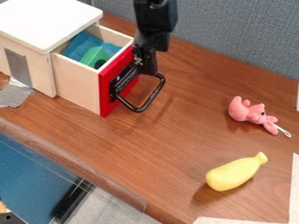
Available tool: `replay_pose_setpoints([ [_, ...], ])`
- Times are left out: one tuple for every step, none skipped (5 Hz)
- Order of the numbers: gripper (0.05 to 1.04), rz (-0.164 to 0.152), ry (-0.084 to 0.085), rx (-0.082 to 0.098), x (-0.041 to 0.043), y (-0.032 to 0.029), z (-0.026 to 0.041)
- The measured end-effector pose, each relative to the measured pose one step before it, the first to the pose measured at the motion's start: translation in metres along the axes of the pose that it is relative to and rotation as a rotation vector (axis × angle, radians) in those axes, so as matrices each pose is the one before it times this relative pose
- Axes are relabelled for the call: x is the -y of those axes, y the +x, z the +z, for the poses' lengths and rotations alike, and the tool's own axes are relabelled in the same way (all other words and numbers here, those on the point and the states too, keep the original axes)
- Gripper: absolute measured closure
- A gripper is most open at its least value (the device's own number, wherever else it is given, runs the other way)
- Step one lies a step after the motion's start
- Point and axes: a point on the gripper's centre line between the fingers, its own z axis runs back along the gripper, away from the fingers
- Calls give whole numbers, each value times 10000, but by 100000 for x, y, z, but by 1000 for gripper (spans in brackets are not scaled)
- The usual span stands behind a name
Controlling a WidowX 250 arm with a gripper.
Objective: Closed the drawer
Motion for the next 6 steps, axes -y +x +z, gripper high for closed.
replay_pose_setpoints([
  [83,-1115,-419,261,443,1580,-1990],
  [83,34,85,-44,159,854,-1016],
  [83,309,-194,-177,592,192,-1578],
  [83,76,128,-226,-115,-104,-384],
  [83,146,-216,-203,644,-636,-1360],
  [83,60,20,-173,58,-646,-453],
])
